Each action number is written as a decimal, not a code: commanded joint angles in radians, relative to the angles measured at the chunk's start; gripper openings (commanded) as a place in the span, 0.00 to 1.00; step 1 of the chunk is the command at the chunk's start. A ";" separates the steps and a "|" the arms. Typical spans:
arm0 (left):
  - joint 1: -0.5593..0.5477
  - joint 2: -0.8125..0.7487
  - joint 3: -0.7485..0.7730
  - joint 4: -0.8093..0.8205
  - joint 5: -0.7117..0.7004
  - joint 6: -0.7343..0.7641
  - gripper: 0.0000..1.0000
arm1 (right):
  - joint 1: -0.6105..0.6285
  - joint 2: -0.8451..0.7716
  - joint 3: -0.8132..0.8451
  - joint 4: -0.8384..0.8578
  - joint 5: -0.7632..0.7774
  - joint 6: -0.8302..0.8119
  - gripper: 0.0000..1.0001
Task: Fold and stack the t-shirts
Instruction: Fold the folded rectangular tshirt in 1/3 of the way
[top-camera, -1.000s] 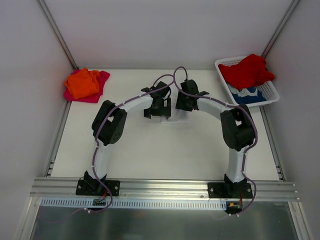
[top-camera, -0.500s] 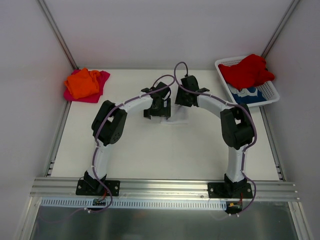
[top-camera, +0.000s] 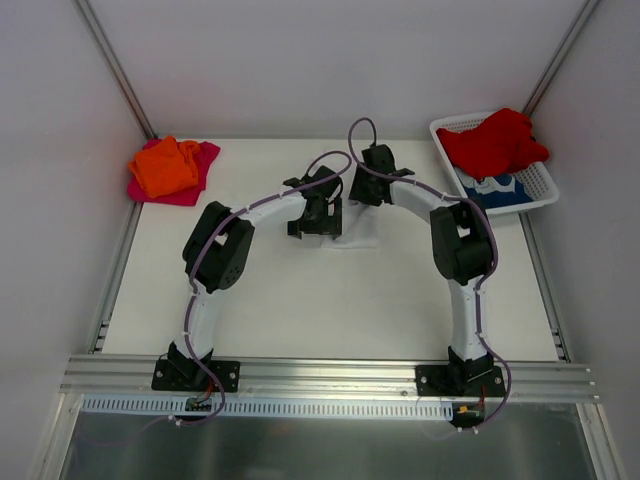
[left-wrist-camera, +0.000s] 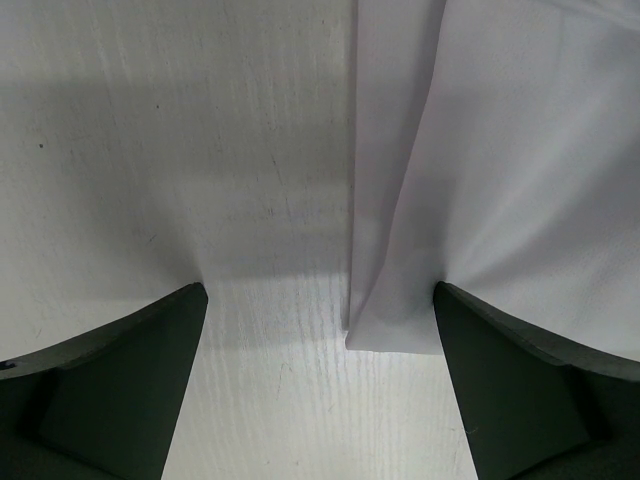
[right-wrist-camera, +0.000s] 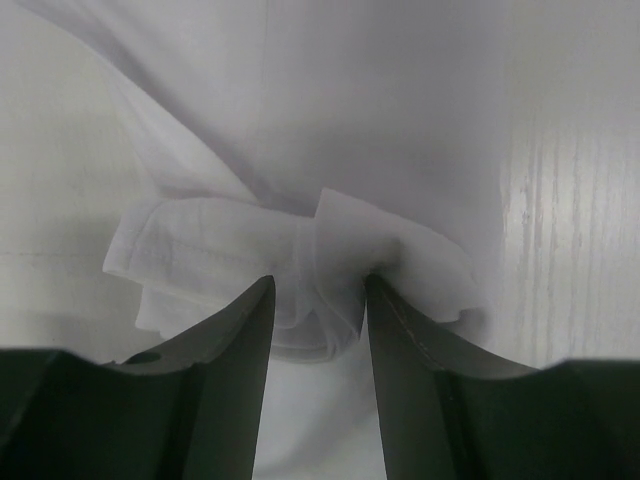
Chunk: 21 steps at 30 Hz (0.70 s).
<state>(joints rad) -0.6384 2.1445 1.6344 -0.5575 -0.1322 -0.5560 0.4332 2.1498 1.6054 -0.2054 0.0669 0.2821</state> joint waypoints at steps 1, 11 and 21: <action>-0.014 -0.021 -0.034 -0.059 0.003 -0.005 0.99 | -0.030 0.030 0.073 0.018 -0.001 0.015 0.45; -0.021 -0.017 -0.036 -0.059 0.002 -0.010 0.99 | -0.094 0.094 0.175 0.020 0.011 0.020 0.45; -0.027 -0.023 -0.036 -0.061 0.002 -0.013 0.99 | -0.172 0.102 0.248 -0.005 0.020 0.005 0.45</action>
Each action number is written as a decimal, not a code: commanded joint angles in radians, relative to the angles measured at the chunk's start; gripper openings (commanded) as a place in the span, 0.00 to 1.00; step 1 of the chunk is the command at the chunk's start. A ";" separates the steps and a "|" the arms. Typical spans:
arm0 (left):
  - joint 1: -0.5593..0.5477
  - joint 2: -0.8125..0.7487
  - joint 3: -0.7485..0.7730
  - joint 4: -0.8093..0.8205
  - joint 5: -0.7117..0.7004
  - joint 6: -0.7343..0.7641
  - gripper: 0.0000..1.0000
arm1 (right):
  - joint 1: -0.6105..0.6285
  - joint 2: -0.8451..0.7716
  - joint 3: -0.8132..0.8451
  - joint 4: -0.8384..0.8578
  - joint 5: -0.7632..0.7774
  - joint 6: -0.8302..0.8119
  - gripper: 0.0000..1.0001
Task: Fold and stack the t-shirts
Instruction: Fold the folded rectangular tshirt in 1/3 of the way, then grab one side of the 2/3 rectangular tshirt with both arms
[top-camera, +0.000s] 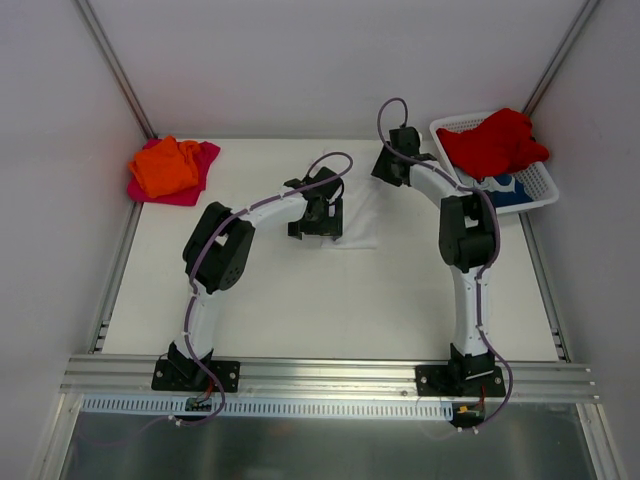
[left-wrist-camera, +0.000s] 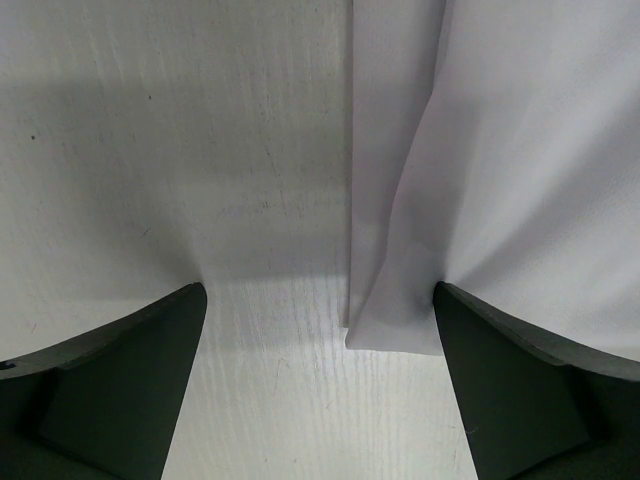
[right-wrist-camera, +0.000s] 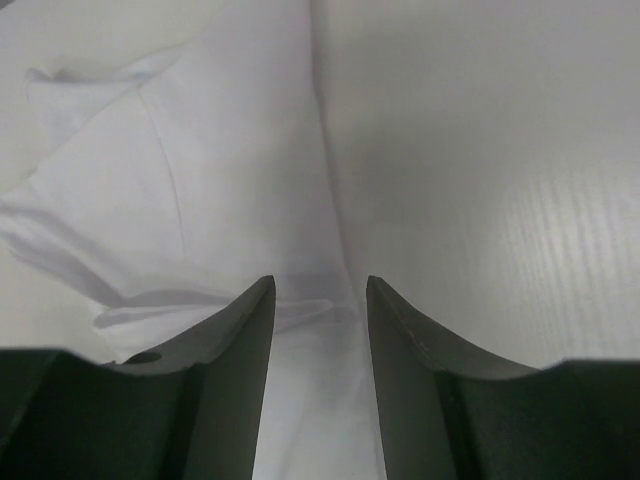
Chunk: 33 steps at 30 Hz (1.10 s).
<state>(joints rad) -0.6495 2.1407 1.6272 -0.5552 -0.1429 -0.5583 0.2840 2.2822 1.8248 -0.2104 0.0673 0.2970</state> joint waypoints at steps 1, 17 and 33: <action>-0.016 -0.019 -0.030 -0.063 0.012 -0.011 0.99 | -0.023 -0.038 0.019 0.003 0.025 -0.015 0.45; -0.022 -0.113 -0.058 -0.061 -0.033 -0.005 0.99 | -0.046 -0.301 -0.260 0.039 0.026 -0.062 0.45; -0.012 -0.203 -0.125 -0.055 -0.052 -0.005 0.99 | 0.090 -0.566 -0.582 -0.009 0.032 -0.090 0.47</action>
<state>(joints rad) -0.6613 1.9846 1.5284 -0.5877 -0.1795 -0.5621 0.3527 1.7763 1.2610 -0.1974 0.0959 0.2214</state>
